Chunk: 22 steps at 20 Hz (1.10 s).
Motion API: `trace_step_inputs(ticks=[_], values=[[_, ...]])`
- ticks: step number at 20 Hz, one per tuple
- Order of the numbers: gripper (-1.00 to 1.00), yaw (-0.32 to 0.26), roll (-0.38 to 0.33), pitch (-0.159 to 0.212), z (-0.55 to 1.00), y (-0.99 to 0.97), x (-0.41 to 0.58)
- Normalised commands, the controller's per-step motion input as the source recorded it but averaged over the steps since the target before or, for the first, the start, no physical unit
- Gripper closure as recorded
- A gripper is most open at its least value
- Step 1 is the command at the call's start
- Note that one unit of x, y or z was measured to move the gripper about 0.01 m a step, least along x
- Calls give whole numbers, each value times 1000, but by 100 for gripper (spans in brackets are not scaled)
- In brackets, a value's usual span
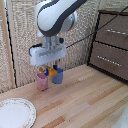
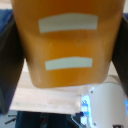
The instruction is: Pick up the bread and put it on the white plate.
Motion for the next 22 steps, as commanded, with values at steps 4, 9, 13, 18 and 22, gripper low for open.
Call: trace_step_inputs(ticks=[4,9,13,18,22], values=[[100,-43,0,-1,-9,913,351],[100,-64,-7,0,-217,923,309],[100,-74,-53,0,-469,902,225],[100,-75,-78,-3,-561,881,95],[100,-70,-58,-34,-424,771,59]])
